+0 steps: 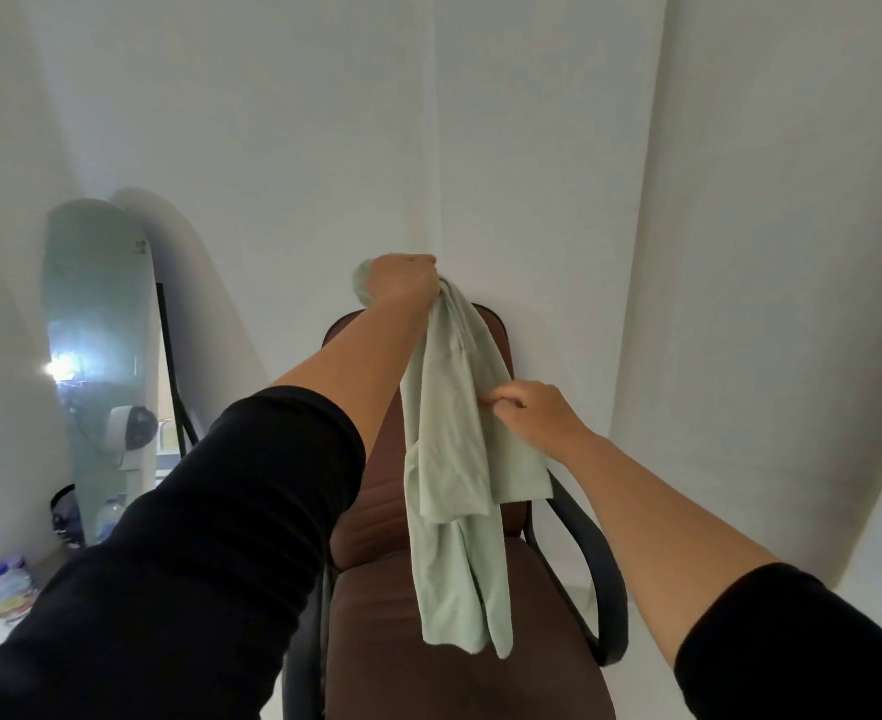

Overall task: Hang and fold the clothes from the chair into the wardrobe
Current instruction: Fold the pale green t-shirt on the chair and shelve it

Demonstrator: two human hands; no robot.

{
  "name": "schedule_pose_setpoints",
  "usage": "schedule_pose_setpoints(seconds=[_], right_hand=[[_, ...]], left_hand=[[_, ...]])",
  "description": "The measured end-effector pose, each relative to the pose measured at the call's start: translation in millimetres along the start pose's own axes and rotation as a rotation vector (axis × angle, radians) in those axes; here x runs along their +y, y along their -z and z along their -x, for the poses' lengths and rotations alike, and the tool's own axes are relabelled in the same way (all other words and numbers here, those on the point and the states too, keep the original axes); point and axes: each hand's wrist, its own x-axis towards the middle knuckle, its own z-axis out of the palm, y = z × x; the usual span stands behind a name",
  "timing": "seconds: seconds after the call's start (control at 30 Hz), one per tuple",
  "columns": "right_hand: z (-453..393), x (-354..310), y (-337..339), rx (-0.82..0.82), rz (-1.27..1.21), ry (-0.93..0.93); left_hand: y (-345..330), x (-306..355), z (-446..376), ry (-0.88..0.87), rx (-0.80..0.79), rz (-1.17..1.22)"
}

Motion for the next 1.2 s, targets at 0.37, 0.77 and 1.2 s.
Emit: schedule_pose_setpoints(seconds=[0.37, 0.77, 1.2], right_hand=[[10, -4, -28, 0.022, -0.083, -0.039], [13, -16, -47, 0.094, 0.047, -0.069], [13, -25, 46, 0.116, 0.286, -0.082]], left_hand=[[4, -6, 17, -0.072, 0.021, 0.088], [16, -13, 18, -0.208, 0.004, -0.056], [86, -89, -2, -0.341, -0.049, -1.004]])
